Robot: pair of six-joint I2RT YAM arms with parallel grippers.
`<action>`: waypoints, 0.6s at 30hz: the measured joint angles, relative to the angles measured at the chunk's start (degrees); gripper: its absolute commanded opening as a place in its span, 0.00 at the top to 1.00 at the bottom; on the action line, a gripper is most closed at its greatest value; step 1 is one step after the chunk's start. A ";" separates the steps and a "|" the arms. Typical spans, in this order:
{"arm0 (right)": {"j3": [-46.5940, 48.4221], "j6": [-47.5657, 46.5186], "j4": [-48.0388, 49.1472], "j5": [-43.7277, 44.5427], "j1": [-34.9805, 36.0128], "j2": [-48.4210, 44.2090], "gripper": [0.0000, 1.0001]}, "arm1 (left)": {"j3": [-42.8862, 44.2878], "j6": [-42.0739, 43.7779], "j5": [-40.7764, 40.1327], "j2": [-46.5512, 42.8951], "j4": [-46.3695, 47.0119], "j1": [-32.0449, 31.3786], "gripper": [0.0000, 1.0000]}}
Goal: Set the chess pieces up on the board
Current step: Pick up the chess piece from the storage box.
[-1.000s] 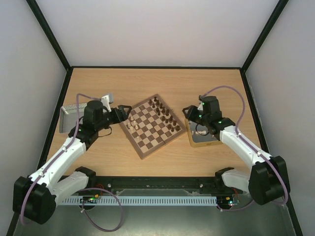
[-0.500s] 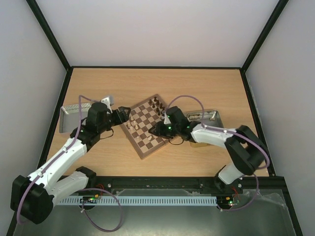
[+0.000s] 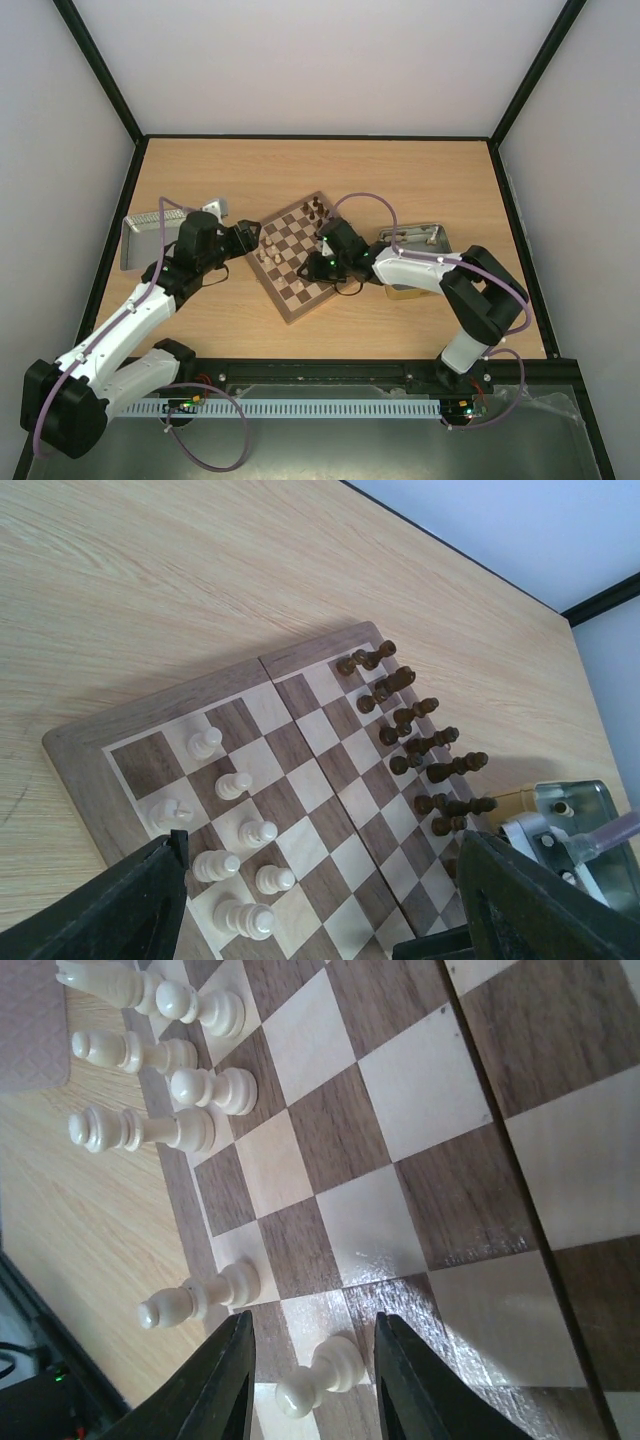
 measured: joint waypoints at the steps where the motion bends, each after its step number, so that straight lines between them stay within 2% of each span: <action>1: 0.44 -0.63 -0.57 0.83 0.20 0.00 0.66 | 0.00 0.00 -0.09 0.00 -0.13 0.00 0.24; 8: 4.00 -6.21 -7.54 9.16 5.77 0.00 0.63 | 0.00 0.15 -1.64 0.00 -0.55 0.00 0.24; 13: 6.73 -9.81 -12.11 15.47 9.55 0.04 0.66 | 0.00 0.24 -2.43 0.00 -0.55 0.04 0.24; 18: 8.61 -11.41 -15.10 19.82 10.36 1.53 0.72 | 0.00 0.26 -2.75 0.00 -0.55 0.04 0.24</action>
